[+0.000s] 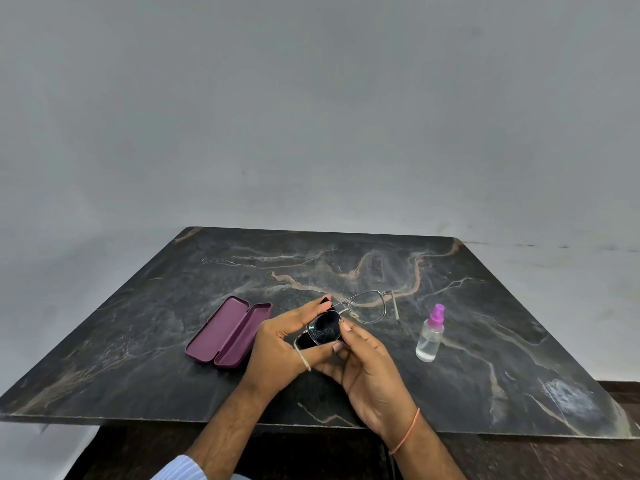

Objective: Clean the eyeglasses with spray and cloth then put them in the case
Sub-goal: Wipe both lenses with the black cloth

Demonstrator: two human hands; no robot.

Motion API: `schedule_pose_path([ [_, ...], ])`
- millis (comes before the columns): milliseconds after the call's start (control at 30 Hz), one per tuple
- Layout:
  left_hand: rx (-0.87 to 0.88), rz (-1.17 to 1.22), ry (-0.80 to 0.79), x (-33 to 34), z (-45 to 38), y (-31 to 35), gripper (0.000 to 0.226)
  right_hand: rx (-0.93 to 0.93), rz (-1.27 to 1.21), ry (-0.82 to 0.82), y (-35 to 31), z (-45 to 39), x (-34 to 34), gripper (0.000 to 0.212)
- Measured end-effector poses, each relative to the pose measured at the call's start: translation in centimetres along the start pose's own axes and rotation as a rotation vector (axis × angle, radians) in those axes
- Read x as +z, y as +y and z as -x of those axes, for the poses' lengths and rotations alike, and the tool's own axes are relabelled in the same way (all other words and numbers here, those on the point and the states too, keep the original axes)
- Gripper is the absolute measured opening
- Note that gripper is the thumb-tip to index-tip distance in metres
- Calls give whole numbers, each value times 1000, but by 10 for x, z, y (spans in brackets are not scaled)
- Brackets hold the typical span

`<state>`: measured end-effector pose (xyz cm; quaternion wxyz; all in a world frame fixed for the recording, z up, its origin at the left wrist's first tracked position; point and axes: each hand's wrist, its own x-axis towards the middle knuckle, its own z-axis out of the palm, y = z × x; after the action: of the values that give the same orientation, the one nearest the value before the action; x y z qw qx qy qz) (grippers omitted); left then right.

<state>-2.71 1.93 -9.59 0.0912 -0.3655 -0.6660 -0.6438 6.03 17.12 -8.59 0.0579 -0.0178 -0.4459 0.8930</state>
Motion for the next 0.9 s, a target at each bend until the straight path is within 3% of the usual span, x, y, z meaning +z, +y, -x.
schedule_pose_path([
  [333,4,-53,-3,0,1,-1,71,-26,133,-20,1,2,3,33],
  [633,59,-143,42,0,3,-2,74,-36,246,-87,-2,7,12,35],
  [733,59,-134,55,1,3,0,69,-42,272,-101,-1,8,14,53],
  [900,78,-147,41,1,3,3,64,-74,274,-37,-1,9,17,30],
])
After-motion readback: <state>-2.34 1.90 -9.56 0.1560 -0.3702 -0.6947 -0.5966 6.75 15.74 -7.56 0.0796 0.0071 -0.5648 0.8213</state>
